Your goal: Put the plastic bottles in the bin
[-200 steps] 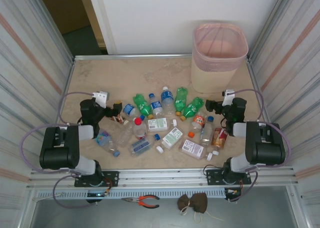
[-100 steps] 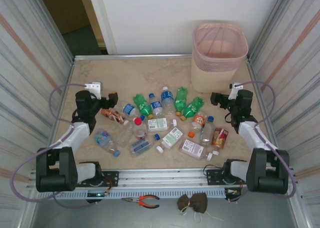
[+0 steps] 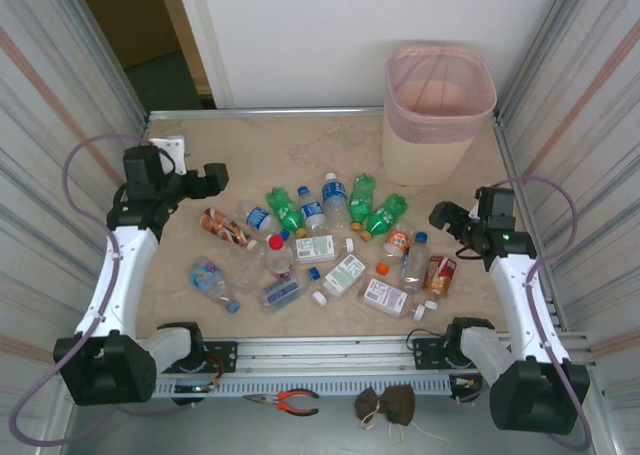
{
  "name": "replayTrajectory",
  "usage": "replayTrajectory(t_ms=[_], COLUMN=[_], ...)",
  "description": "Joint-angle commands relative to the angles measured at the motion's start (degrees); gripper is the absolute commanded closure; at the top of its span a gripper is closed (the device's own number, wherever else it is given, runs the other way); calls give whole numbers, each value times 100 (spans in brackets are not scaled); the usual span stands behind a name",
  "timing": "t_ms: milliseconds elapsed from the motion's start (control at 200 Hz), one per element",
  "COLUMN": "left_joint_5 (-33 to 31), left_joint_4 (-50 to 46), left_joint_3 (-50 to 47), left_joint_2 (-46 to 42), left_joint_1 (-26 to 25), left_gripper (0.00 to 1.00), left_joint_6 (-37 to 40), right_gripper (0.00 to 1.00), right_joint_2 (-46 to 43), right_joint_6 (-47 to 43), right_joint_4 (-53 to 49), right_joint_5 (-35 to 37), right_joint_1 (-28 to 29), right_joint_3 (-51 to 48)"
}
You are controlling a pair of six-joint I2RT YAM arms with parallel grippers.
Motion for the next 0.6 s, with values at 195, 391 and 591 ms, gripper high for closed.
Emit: replayTrajectory(t_ms=[195,391,591], left_joint_5=[508,744,855], left_joint_4=[-101,-6,93], left_joint_3=[-457,-592,-666], left_joint_2=[31,-84,-162], left_joint_1=[115,371,541], left_gripper=[1,1,1], left_joint_6=[300,144,93], right_gripper=[10,13,23], right_joint_2=[-203,-471,-555], right_joint_6=[1742,2144,2285], right_joint_4=[-1364,-1378,-1039], right_joint_5=[932,1035,943], right_joint_1=[499,814,879], right_joint_3=[-128,-530,-978])
